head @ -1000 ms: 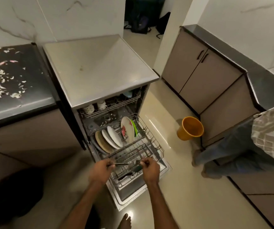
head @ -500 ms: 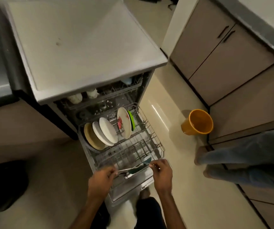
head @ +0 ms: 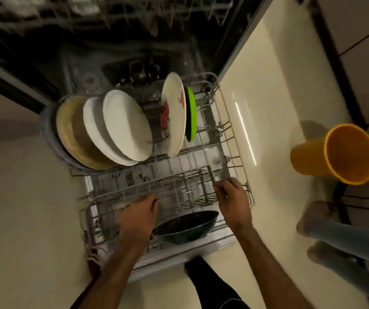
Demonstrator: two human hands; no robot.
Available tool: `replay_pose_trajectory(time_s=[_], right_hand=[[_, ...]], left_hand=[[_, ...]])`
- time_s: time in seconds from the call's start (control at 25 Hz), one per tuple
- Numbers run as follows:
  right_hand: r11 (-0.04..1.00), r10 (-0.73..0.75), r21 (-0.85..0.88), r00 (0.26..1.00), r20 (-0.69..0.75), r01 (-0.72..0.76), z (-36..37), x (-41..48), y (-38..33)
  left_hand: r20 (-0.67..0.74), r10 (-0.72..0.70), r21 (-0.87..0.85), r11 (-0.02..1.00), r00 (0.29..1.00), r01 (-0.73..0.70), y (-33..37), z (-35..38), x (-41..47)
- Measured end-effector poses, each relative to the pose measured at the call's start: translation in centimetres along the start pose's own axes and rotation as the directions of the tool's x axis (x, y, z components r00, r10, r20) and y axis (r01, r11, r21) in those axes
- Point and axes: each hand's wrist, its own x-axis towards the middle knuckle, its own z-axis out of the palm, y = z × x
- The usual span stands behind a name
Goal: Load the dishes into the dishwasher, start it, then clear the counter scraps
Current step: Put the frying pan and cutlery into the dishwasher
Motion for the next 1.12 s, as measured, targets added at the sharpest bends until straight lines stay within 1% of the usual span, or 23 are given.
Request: replay_pose_trajectory(time_s=[0.04,0.08,0.16,0.2,0.36,0.52,0.64,0.76,0.84,0.92,1.04,1.12], right_hand=[[1.0,-0.02,0.007,1.0,-0.007,0.02,1.3,0.9,1.5],[0.999,-0.046,0.015,0.999,-0.018,0.046,2.3,1.5,2.7],[0.994,-0.097,0.039,0.995,-0.033,0.098,4.2,2.5,4.6],[0.992,-0.112,0.054,0.993,-0.034,0.113,4.8,2.9,5.2],[0.985,-0.131,0.105,0.99,-0.059,0.137,6.1,3.8,6.6],[0.981,-0.169,0.081,0.983,-0.066,0.174,6.3,4.4,6.5],[0.981,-0.176,0.065,0.982,-0.076,0.181,5.9,4.3,6.4],[0.975,-0.191,0.098,0.976,-0.101,0.201,5.2,4.6,6.4],[0.972,-0.185,0.125,0.975,-0.121,0.2,5.0,4.9,6.4],[0.976,-0.164,0.129,0.98,-0.115,0.178,5.0,5.0,6.3],[0.982,-0.15,0.101,0.986,-0.078,0.157,5.2,5.0,6.1],[0.982,-0.162,0.084,0.983,-0.089,0.17,5.3,4.9,6.0]], left_hand=[[-0.034,-0.005,0.018,1.0,0.999,0.005,0.0,2.1,0.7],[-0.037,-0.035,0.005,0.999,0.999,0.035,0.1,3.7,1.0],[-0.029,-0.108,-0.059,0.993,0.994,0.106,0.0,6.5,1.7],[-0.047,-0.122,-0.075,0.99,0.991,0.119,-0.1,7.4,2.0],[-0.154,-0.134,-0.163,0.981,0.979,0.108,0.2,8.9,2.7],[-0.205,-0.14,-0.166,0.98,0.969,0.106,-0.2,9.5,3.4],[-0.261,-0.084,-0.115,0.992,0.962,0.055,-0.6,9.8,3.8],[-0.342,-0.016,-0.104,0.994,0.94,-0.021,-0.6,10.0,3.9],[-0.377,0.001,-0.095,0.995,0.926,-0.04,-0.5,10.2,3.9],[-0.378,0.015,-0.094,0.994,0.926,-0.055,-0.6,10.2,4.0],[-0.311,0.01,-0.09,0.995,0.95,-0.04,-0.7,10.2,4.3],[-0.283,-0.006,-0.094,0.995,0.959,-0.021,-0.8,10.1,4.5]])
